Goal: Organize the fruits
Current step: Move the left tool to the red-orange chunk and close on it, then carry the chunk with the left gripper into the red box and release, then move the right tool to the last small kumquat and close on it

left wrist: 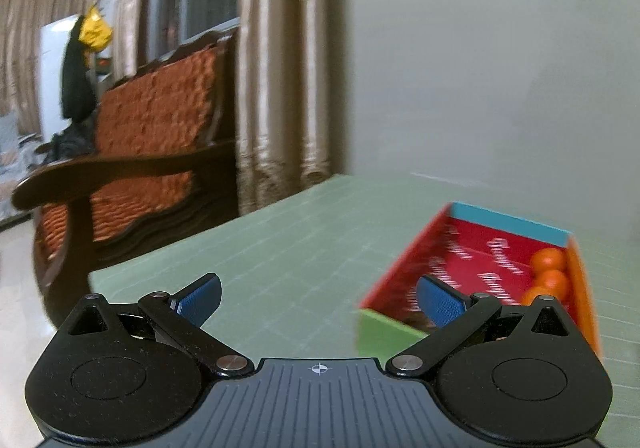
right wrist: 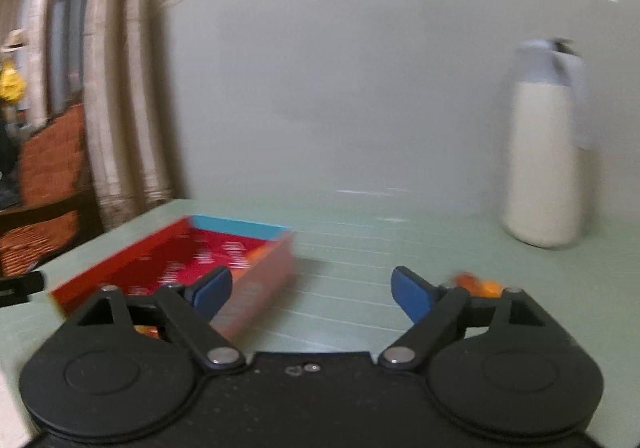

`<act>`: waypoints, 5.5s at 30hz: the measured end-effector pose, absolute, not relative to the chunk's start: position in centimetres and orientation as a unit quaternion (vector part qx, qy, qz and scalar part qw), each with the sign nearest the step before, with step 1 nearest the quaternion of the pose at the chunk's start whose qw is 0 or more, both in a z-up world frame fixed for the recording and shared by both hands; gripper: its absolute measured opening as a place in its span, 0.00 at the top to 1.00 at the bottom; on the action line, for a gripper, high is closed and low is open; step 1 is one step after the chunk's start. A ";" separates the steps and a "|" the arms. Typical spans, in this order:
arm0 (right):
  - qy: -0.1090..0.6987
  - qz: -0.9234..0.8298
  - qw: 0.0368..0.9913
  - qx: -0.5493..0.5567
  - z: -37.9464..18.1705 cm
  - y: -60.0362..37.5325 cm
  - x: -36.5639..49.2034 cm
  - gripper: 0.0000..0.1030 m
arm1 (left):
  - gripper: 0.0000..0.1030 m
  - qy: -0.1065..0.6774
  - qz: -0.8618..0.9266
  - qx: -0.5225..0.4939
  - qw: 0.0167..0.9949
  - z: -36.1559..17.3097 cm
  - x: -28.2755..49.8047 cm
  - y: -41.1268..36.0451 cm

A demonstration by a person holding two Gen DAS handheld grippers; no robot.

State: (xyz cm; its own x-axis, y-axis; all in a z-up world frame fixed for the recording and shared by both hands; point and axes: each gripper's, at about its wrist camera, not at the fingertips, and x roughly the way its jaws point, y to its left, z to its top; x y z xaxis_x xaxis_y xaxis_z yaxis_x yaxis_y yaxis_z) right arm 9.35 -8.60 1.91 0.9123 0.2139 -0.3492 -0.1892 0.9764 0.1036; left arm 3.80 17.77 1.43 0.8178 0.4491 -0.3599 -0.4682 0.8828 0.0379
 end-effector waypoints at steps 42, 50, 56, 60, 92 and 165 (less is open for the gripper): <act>0.169 -0.307 0.933 0.083 0.4 -30.8 2.9 0.00 | 0.27 0.274 -0.106 0.136 0.946 -1.3 19.9 -13.2; 0.169 -0.301 0.935 0.083 0.4 -31.0 2.8 0.00 | 0.57 0.300 -0.108 0.118 0.940 -2.7 21.4 -13.2; 0.171 -0.295 0.937 0.082 0.4 -30.8 2.9 0.00 | 0.71 0.302 -0.102 0.113 0.941 -3.0 21.7 -13.3; 0.168 -0.287 0.940 0.082 0.5 -30.6 2.9 0.00 | 0.71 0.299 -0.099 0.111 0.943 -3.0 21.3 -12.9; 0.176 -0.138 0.975 0.007 0.9 -17.8 7.5 0.00 | 0.70 0.275 0.155 0.067 0.947 1.0 14.0 9.1; 0.312 -0.089 0.944 0.055 -3.6 -16.5 21.4 0.46 | 0.02 0.234 0.250 -0.029 0.939 1.5 5.4 18.6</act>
